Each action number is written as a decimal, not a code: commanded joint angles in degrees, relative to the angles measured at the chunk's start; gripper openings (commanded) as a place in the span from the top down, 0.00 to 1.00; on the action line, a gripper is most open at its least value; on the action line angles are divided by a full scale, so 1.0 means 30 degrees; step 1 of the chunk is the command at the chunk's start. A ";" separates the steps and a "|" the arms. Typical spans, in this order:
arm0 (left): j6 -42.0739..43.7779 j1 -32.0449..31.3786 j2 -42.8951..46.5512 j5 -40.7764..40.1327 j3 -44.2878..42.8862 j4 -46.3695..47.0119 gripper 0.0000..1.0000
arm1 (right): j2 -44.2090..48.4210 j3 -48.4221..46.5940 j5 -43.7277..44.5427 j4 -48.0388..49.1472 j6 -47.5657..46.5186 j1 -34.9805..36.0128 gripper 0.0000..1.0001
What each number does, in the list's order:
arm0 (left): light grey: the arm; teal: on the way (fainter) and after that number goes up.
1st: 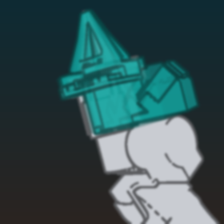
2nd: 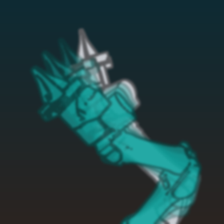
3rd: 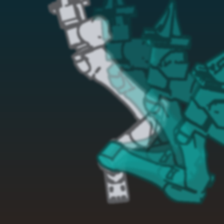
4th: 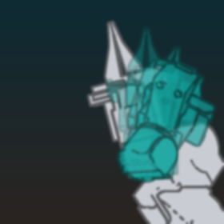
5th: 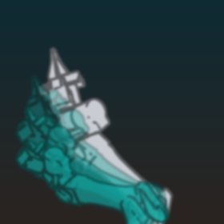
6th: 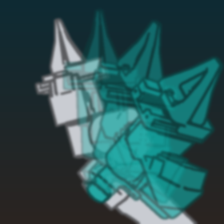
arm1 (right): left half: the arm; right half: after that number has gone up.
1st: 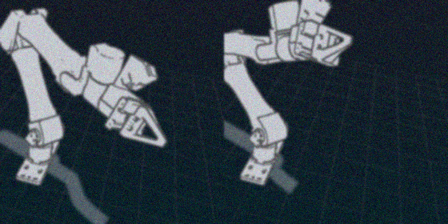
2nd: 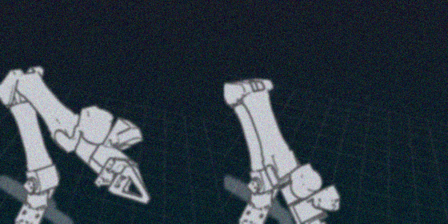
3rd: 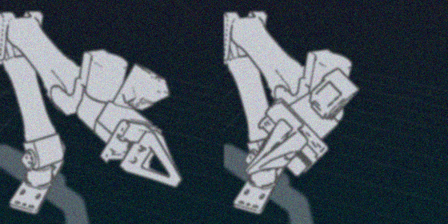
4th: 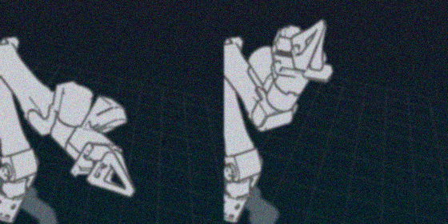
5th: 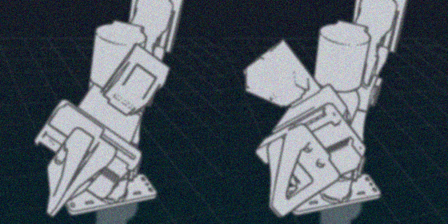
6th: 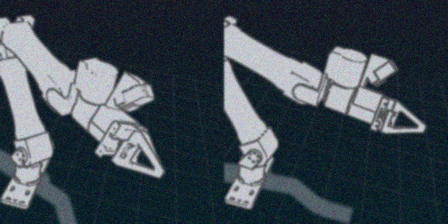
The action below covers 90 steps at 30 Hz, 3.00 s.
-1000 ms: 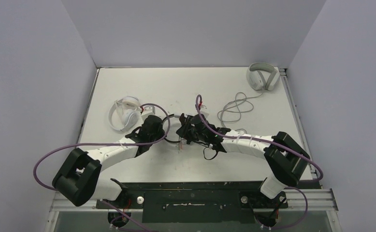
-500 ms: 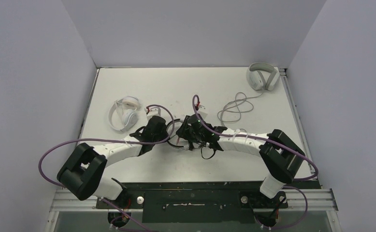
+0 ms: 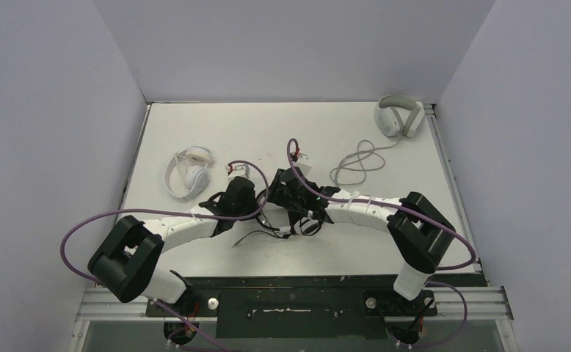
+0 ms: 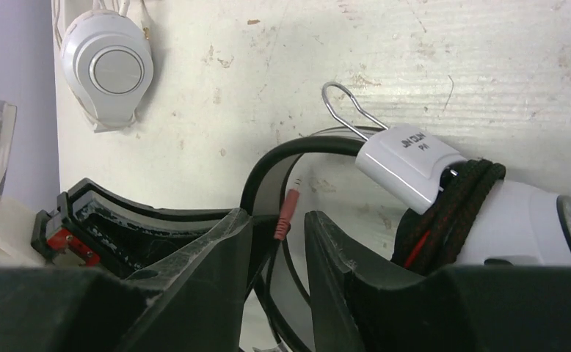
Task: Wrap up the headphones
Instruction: Wrap the headphones cable around the headphones.
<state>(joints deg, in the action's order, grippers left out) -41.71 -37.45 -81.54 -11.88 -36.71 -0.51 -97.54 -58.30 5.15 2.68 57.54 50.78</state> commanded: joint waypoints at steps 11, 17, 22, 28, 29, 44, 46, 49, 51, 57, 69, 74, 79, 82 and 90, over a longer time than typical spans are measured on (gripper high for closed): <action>-0.0285 -0.0055 0.0151 0.0358 -0.1753 0.0523 1.00 | 0.2210 -0.0087 -0.3352 0.2145 -0.5733 -0.0729 0.68; -0.0275 -0.0022 0.0080 0.0415 -0.1767 0.0523 1.00 | 0.5325 0.1622 -0.4753 0.2154 -1.0250 -0.0771 0.54; -0.0304 -0.0017 0.0049 0.0484 -0.1666 0.0654 1.00 | 0.7889 0.3526 -0.6504 0.2012 -1.5272 -0.0787 0.47; -0.0333 -0.0026 0.0015 0.0601 -0.1523 0.0813 1.00 | 1.0846 0.6323 -0.9012 0.2417 -1.9916 -0.0709 0.10; -0.0334 -0.0026 -0.0024 0.0607 -0.1517 0.0841 1.00 | 1.1047 0.6593 -0.9168 0.2462 -2.0246 -0.0539 0.04; -0.0421 -0.0026 0.0065 0.0566 -0.1295 0.1007 1.00 | 0.7332 0.6579 -0.1460 0.3644 -2.5691 0.5230 0.09; -0.0454 -0.0026 -0.0001 0.0645 -0.1297 0.1071 1.00 | 0.6313 0.5945 -0.0559 0.3245 -2.5971 0.5527 0.10; -0.0473 -0.0023 -0.0092 0.0692 -0.1286 0.1107 1.00 | 0.5247 0.5563 0.0108 0.3390 -2.6332 0.5862 0.09; -0.0480 -0.0026 -0.0129 0.0730 -0.1279 0.1149 1.00 | 0.4749 0.5500 0.0066 0.3695 -2.6449 0.5872 0.08; -0.0473 -0.0022 -0.0126 0.0708 -0.1269 0.1204 1.00 | 0.2706 0.4408 0.0251 0.3519 -2.6824 0.5879 0.09; -0.0482 -0.0026 -0.0082 0.0766 -0.1156 0.1191 1.00 | 0.0873 0.3620 0.0262 0.5258 -2.6552 0.5869 0.42; -0.0481 -0.0024 -0.0154 0.0792 -0.1138 0.1273 1.00 | 0.0565 0.3252 -0.0011 0.5210 -2.6254 0.5865 0.65; -0.0480 -0.0026 -0.0155 0.0796 -0.1124 0.1307 1.00 | 0.0717 0.3342 -0.0286 0.5408 -2.5698 0.5843 0.91; -0.0452 -0.0024 -0.0157 0.0818 -0.1123 0.1303 1.00 | 0.0873 0.3473 -0.0282 0.5489 -2.5449 0.5728 1.00; -0.0392 -0.0026 -0.0108 0.0738 -0.1037 0.1288 1.00 | 0.3019 0.4721 -0.1831 0.6495 -2.3597 0.4094 1.00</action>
<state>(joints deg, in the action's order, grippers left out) -41.45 -37.41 -82.59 -11.29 -38.50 -2.81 -94.87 -45.45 3.97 16.27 -17.61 65.91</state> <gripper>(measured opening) 0.076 0.064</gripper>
